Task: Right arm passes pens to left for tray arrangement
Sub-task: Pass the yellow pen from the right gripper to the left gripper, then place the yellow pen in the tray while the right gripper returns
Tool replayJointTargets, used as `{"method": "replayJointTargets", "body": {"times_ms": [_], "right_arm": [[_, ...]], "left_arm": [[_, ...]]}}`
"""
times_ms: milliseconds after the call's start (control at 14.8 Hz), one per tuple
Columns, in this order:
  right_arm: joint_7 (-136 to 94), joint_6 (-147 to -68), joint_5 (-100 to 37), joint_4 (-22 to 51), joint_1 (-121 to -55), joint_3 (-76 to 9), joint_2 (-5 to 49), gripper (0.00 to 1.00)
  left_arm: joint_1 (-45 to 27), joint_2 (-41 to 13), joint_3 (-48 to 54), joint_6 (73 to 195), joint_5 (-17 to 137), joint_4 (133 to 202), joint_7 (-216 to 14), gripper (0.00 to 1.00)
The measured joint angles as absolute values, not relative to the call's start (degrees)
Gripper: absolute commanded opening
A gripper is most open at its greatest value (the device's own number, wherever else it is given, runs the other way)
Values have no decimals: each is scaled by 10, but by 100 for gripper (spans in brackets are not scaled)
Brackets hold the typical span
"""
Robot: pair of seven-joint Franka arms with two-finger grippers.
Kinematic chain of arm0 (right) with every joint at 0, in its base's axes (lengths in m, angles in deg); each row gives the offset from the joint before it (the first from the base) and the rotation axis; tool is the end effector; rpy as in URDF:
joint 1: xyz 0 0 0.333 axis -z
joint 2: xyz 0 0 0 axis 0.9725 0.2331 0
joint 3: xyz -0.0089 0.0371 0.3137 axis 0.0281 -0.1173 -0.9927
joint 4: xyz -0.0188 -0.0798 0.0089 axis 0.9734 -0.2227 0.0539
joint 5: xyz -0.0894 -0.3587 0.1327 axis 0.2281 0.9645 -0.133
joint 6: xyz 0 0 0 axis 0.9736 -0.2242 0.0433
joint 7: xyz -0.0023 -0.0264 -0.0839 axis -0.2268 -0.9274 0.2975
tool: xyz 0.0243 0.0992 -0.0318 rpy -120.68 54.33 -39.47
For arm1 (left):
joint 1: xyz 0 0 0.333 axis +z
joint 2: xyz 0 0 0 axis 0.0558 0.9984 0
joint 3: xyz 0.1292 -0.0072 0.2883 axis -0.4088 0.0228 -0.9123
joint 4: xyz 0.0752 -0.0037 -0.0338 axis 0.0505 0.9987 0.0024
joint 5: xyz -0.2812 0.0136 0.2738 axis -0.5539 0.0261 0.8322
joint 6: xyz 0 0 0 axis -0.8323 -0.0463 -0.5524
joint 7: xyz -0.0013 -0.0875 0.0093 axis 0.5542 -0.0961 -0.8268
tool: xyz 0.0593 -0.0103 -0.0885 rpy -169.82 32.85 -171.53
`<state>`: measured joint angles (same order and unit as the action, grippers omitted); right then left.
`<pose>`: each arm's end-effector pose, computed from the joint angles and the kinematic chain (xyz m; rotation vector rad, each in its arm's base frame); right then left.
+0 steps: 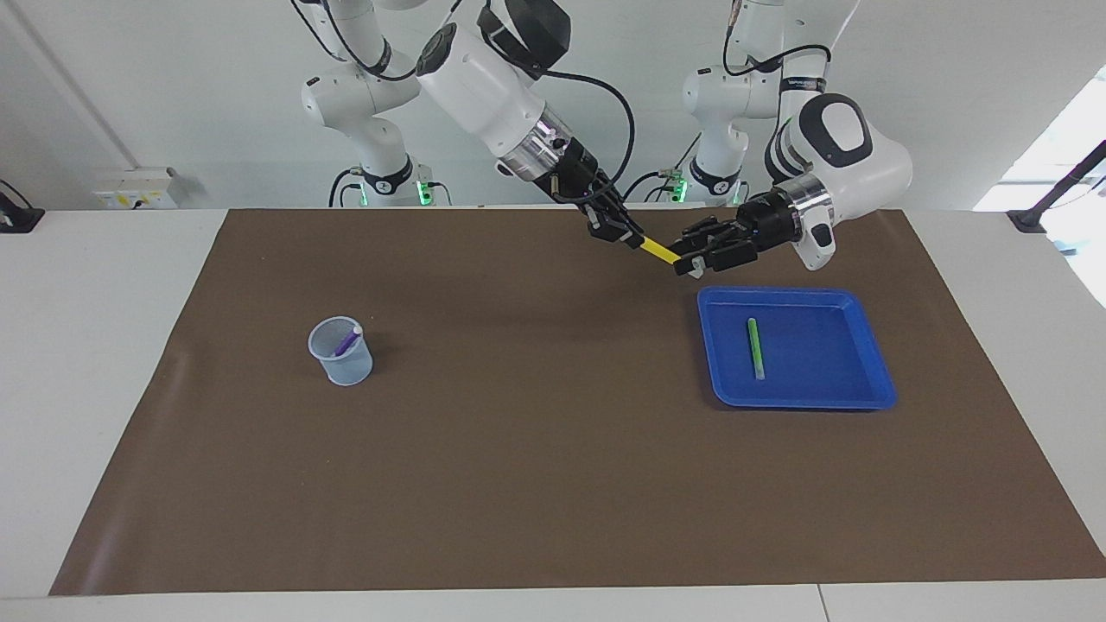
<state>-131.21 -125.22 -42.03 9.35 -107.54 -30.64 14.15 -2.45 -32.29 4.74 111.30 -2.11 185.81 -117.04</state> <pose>0.5230 0.3759 0.5701 -1.7061 1.6861 0.5255 0.5000 -0.1496 0.4720 1.5484 1.0604 -0.5665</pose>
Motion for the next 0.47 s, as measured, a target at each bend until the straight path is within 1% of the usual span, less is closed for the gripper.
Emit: {"method": "replayJointTargets", "body": {"times_ms": [68, 473], "right_arm": [[-1312, -1252, -420, 93, -1075, -306, 142, 0], [-1312, -1253, -420, 92, -1076, -305, 142, 0]], "left_arm": [[-25, -323, 47, 1113, -21, 1858, -1170, 0], [-24, -323, 47, 1112, -24, 1861, -1173, 0]]}}
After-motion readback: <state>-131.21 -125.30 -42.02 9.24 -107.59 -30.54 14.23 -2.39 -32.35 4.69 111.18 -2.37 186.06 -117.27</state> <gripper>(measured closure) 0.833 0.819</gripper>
